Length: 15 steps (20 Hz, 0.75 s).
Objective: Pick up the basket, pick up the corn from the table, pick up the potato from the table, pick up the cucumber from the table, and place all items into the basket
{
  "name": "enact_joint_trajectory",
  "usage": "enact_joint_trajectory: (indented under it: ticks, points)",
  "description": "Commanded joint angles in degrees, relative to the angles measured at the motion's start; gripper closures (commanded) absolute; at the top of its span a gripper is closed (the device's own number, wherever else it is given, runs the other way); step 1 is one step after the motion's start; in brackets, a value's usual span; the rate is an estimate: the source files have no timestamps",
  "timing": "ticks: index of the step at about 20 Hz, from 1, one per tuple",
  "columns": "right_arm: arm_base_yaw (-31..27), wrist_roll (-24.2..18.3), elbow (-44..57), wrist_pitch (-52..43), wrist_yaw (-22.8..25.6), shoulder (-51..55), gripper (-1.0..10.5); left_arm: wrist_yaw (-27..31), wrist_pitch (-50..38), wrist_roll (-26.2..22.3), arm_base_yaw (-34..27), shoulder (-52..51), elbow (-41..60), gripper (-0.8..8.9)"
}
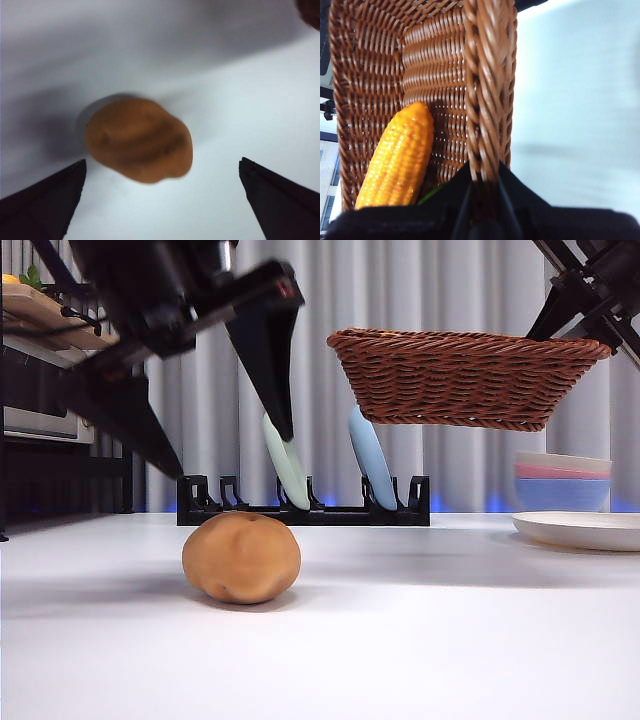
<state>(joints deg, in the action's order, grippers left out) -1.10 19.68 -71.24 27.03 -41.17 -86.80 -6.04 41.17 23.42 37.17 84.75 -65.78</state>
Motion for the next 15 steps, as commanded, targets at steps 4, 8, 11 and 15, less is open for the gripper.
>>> enact_joint_trajectory:
  ticks: [4, 8, 11, 15]
  points:
    - [0.0, -0.7, -0.5, -1.5, -0.9, 0.2, 9.6, 0.0, -2.2, 9.7, -1.7, 2.2, 2.0, 2.16]
    - [0.0, -0.7, -0.5, -2.0, -0.9, 0.2, 9.6, -0.5, -3.6, 13.4, -2.1, 4.1, 2.0, 2.16]
    - [0.0, -0.7, -0.5, -2.3, -0.9, 0.2, 9.6, -1.5, -4.4, 15.0, -2.1, 6.2, 2.0, 2.15]
    - [0.0, -0.7, -0.5, -2.3, -0.9, 0.2, 9.6, -1.8, -5.6, 17.4, -2.1, 9.2, 2.0, 2.15]
